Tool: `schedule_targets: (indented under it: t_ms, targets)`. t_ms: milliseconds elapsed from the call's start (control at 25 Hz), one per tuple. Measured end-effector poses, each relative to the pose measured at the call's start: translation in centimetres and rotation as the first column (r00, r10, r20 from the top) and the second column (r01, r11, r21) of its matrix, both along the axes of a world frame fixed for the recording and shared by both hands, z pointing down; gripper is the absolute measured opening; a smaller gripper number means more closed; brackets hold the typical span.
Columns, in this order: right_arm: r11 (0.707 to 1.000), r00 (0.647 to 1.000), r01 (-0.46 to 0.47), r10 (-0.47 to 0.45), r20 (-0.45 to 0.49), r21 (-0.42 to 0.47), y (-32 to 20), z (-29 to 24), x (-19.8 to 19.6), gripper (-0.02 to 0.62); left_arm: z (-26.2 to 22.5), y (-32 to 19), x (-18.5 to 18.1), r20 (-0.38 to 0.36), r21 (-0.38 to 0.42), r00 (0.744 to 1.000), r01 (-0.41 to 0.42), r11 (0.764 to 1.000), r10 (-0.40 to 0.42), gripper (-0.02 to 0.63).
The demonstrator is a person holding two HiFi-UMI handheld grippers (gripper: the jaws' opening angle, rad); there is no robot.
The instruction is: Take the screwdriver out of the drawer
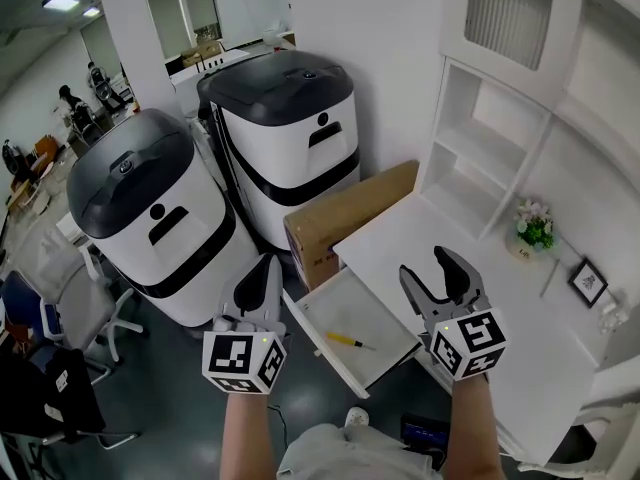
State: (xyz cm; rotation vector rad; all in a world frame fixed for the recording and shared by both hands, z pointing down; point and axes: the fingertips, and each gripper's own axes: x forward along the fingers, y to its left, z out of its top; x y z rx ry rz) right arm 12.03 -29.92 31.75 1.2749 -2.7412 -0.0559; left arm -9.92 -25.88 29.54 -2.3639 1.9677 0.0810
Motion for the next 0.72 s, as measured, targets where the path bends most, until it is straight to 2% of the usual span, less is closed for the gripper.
schedule_targets:
  t_ms: [400, 720]
  targets:
    - [0.996, 0.998, 0.030, -0.033, -0.044, -0.079, -1.7, 4.0, -2.8, 0.253, 3.2, -1.8, -2.5, -0.007, -0.072, 1.000, 0.024, 0.997, -0.025, 0.002]
    - [0.980, 0.995, 0.040, -0.057, -0.078, -0.196, -1.7, 9.4, -5.3, 0.253, 8.2, -1.7, -5.9, -0.033, -0.187, 0.997, 0.059, 0.981, -0.066, 0.002]
